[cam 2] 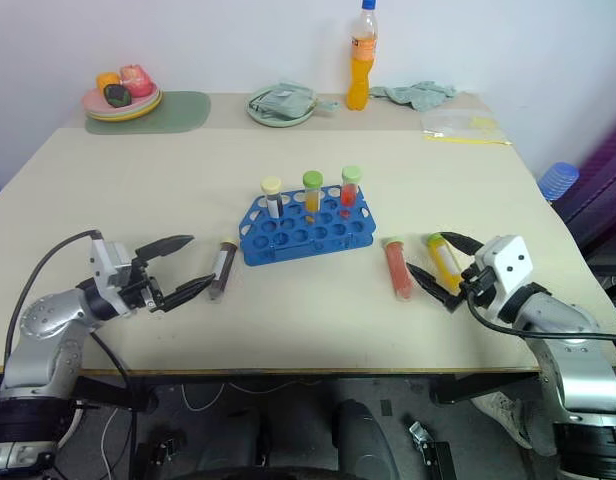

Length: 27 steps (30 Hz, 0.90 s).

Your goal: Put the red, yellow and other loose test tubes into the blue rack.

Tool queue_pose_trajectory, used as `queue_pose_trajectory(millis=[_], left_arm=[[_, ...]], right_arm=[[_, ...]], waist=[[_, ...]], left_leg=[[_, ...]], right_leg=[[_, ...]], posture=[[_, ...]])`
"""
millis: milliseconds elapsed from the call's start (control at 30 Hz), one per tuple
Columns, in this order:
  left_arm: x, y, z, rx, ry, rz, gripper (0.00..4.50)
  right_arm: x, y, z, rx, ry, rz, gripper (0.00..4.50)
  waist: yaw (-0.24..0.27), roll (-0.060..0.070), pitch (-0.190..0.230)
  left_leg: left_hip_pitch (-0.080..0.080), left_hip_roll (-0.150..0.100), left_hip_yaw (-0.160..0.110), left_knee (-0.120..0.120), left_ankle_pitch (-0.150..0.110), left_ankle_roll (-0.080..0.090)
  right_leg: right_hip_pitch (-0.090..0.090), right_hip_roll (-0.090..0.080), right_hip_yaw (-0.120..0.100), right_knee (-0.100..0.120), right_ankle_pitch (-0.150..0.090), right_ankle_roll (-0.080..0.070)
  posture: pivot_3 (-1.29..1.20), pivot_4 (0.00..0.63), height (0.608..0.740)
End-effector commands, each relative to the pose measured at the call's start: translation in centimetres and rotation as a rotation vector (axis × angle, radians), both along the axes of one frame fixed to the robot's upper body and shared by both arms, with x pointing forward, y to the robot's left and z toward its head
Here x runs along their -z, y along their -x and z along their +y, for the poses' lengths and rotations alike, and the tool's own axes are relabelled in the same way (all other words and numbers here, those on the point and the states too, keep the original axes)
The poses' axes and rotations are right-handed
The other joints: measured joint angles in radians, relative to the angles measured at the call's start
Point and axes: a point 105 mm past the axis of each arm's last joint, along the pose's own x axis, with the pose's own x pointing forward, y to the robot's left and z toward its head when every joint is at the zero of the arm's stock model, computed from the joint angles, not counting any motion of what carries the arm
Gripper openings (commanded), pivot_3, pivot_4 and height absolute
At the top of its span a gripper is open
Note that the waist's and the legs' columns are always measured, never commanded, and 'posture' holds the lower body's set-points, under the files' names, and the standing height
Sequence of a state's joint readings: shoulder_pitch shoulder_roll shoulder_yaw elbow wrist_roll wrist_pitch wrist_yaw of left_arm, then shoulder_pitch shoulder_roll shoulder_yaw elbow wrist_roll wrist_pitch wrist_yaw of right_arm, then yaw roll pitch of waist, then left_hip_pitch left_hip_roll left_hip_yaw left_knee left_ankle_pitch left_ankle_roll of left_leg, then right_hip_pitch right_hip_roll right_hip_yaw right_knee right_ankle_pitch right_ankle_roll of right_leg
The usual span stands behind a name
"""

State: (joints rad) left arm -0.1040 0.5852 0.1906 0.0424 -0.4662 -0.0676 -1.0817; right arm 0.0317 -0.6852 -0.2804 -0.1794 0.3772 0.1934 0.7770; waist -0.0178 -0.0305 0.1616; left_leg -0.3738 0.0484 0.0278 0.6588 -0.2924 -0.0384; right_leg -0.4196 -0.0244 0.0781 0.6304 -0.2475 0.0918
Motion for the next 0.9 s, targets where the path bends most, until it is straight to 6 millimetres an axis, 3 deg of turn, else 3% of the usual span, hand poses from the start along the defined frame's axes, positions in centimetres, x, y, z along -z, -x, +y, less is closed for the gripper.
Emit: queue_pose_trajectory(millis=[33,200,367,533,700,767,900], left_arm=[[-0.7,-0.3,-0.2,0.017,-0.001,-0.033,4.46],[-2.3,-0.5,-1.6,0.066,0.056,-0.031,4.46],[-3.5,-0.3,-1.6,0.14,0.021,-0.021,4.46],[-3.5,-1.1,-2.3,0.149,0.026,-0.051,4.46],[-3.5,-1.4,-3.7,0.181,0.051,-0.072,4.46],[-3.0,-1.6,-4.1,0.196,0.051,-0.071,4.46],[-2.9,-1.7,-4.7,0.21,0.054,-0.076,4.46]], right_arm=[[-2.4,-0.1,0.4,-0.012,0.004,-0.084,4.5],[-4.2,-1.6,-0.6,0.08,0.01,-0.127,4.5],[-6.8,-2.9,2.0,0.109,-0.04,-0.048,4.5],[-6.5,-3.3,4.7,0.148,0.03,0.096,4.5],[-7.8,-3.8,7.1,0.187,-0.145,0.303,4.5],[-7.4,-4.1,7.4,0.206,-0.205,0.395,4.5],[-6.6,-4.3,7.1,0.214,-0.163,0.475,4.5]], waist=[[-0.001,0.0,0.0],[0.0,0.0,0.0],[-0.003,0.001,0.0],[0.001,0.001,0.0],[-0.002,0.0,0.0],[-0.001,0.0,0.0],[0.007,0.0,0.0]], left_leg=[[0.0,0.0,0.0,0.0,0.0,0.0],[0.0,0.0,0.0,0.001,0.0,0.0],[0.0,0.0,0.0,0.001,0.0,0.0],[-0.001,0.0,0.0,0.001,0.0,0.0],[-0.003,0.0,0.0,0.001,0.0,0.0],[-0.004,0.001,-0.001,0.001,0.0,0.0],[-0.005,0.0,-0.002,0.002,-0.001,0.003]], right_leg=[[0.0,0.0,0.0,0.0,0.0,0.0],[0.0,0.0,0.0,0.0,0.0,0.0],[-0.001,0.001,0.0,0.001,0.0,0.0],[-0.001,0.0,0.0,0.0,0.0,0.0],[-0.003,0.0,0.0,0.0,0.0,0.0],[-0.003,0.0,0.0,0.001,0.0,0.0],[-0.003,-0.001,-0.001,0.0,0.0,0.0]], posture=[[0.0,0.15,0.74],[0.0,0.15,0.74],[0.0,0.15,0.74],[0.0,0.15,0.74],[0.0,0.15,0.74],[0.0,0.15,0.74],[0.0,0.15,0.74]])
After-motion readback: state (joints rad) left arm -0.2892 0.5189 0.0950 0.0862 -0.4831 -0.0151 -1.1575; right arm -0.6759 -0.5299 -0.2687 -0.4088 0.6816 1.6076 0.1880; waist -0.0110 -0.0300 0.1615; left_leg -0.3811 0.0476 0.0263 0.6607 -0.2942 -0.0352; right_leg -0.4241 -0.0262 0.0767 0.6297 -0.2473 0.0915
